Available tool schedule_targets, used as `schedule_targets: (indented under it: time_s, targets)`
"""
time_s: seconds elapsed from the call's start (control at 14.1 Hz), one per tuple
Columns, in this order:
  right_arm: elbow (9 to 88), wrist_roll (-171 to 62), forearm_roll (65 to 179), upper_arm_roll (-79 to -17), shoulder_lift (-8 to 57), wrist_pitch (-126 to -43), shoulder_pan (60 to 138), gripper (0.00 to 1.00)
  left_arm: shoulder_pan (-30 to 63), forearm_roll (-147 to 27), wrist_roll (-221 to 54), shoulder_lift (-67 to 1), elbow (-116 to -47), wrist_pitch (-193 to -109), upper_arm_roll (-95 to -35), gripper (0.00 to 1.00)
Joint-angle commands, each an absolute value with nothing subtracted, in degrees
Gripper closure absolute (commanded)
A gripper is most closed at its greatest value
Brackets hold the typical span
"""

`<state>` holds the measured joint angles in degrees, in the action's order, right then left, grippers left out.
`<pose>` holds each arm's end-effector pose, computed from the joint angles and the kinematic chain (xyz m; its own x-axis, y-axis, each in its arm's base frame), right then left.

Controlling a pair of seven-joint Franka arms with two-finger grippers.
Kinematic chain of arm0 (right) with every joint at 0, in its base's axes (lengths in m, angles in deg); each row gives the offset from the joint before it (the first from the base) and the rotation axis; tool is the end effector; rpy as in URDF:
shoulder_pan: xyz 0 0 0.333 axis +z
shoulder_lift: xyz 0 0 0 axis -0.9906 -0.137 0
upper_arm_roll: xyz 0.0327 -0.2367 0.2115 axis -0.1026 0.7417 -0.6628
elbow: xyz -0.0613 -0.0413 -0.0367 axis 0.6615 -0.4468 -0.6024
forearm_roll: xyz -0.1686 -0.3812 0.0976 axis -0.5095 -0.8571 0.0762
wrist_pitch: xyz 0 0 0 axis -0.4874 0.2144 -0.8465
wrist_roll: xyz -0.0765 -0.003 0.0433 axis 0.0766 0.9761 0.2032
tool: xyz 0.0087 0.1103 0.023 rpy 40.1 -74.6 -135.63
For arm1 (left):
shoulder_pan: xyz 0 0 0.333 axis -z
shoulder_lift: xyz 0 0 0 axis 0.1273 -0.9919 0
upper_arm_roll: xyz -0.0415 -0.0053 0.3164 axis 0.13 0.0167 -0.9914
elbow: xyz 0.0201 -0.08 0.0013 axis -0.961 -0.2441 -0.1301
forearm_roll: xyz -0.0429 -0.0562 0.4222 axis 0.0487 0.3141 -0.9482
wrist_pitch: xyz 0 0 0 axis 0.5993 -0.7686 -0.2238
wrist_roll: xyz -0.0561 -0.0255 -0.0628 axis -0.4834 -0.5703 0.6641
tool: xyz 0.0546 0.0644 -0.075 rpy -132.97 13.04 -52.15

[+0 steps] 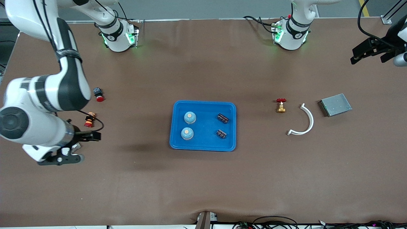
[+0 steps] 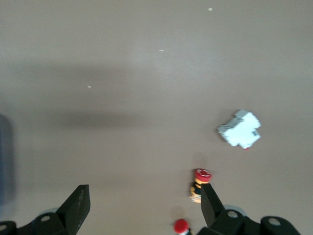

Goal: Place electrolytic capacitor and blue bell in tray

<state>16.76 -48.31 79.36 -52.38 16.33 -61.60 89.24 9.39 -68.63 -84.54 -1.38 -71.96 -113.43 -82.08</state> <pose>0.7374 0.0699 0.4482 0.9887 0.0829 -0.1248 0.0964 -0.9896 0.1067 0.5355 -0.0305 0.6684 0.9969 0.0377 -0.0690 0.0375 -0.9993 -0.0029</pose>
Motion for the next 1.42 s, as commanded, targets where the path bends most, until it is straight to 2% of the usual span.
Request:
schedule_targets:
  time_s: [0.0,0.43,0.71,0.85,1.14,1.35]
  targets:
    - [19.66,-53.44,79.47,-53.38,21.14,-58.57,85.48,0.00,8.99,-67.54,-84.24,-0.14,-73.24,-114.61,-81.10,0.00]
    - [20.70,-53.72,80.69,-53.47,28.87,-56.26,82.57,0.00,8.90,-71.66,-84.67,-5.07,-67.26,-114.35,-81.63,0.00]
    - [21.68,-51.01,84.83,-53.29,33.01,-57.49,81.34,0.00,8.81,-71.93,-84.85,-5.07,-67.26,-113.47,-82.07,0.00]
    - [24.21,-47.40,84.74,-53.38,36.43,-58.28,81.25,0.00,8.72,-71.85,-85.20,-5.07,-67.87,-113.29,-81.98,0.00]
    - [34.76,-47.30,84.74,-53.73,43.03,-66.45,79.58,0.00,8.63,-70.97,-84.32,-1.74,-71.55,-113.02,-81.89,0.00]
    - [35.56,-47.30,84.74,-55.65,43.83,-66.02,76.78,0.00,8.63,-70.88,-84.24,0.11,-74.19,-114.25,-81.89,0.00]
